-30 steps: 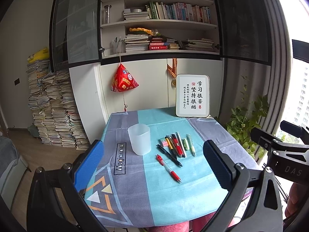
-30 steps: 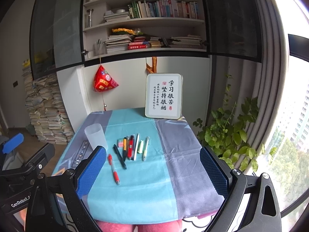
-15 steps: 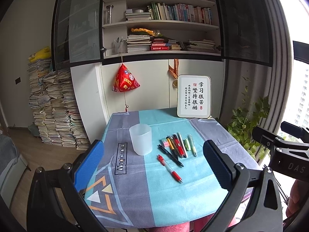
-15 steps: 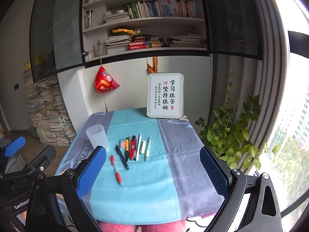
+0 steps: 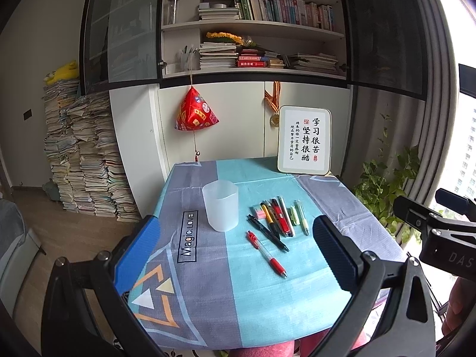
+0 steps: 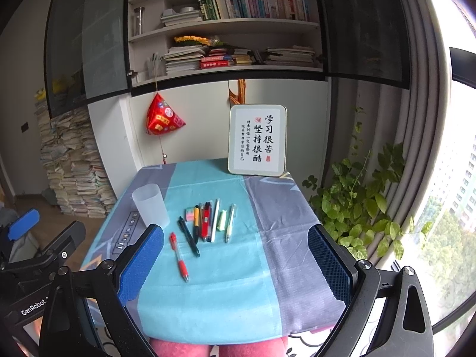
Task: Organize stationery
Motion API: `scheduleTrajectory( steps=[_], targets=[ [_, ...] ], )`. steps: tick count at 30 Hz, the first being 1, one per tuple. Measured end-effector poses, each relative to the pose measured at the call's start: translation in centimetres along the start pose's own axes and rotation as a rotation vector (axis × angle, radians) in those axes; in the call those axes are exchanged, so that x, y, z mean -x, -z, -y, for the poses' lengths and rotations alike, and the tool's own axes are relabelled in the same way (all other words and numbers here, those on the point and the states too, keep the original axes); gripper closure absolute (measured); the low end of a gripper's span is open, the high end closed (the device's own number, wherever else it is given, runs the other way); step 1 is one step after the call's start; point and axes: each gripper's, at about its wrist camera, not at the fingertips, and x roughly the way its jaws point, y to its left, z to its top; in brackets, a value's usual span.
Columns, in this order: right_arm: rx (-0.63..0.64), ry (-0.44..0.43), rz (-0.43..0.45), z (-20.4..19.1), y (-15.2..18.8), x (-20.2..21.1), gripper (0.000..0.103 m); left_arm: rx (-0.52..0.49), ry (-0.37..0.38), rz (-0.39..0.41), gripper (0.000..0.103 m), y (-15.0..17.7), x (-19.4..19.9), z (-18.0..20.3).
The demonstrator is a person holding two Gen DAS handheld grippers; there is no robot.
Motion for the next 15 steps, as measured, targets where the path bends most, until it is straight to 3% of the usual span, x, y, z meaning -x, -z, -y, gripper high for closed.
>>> scheduleTrajectory(
  steps=[10,15],
  targets=[
    [0.006,0.009,-0.045,-0.3,-0.1,-2.2,0.005,-0.027,-0.012,0.009,0.001,0.0,-1.9,-1.1],
    [0.005,0.020,-0.106,-0.3,0.2,-4.6,0.005,-0.058,-0.001,0.005,0.001,0.0,-5.0,-3.2]
  ],
)
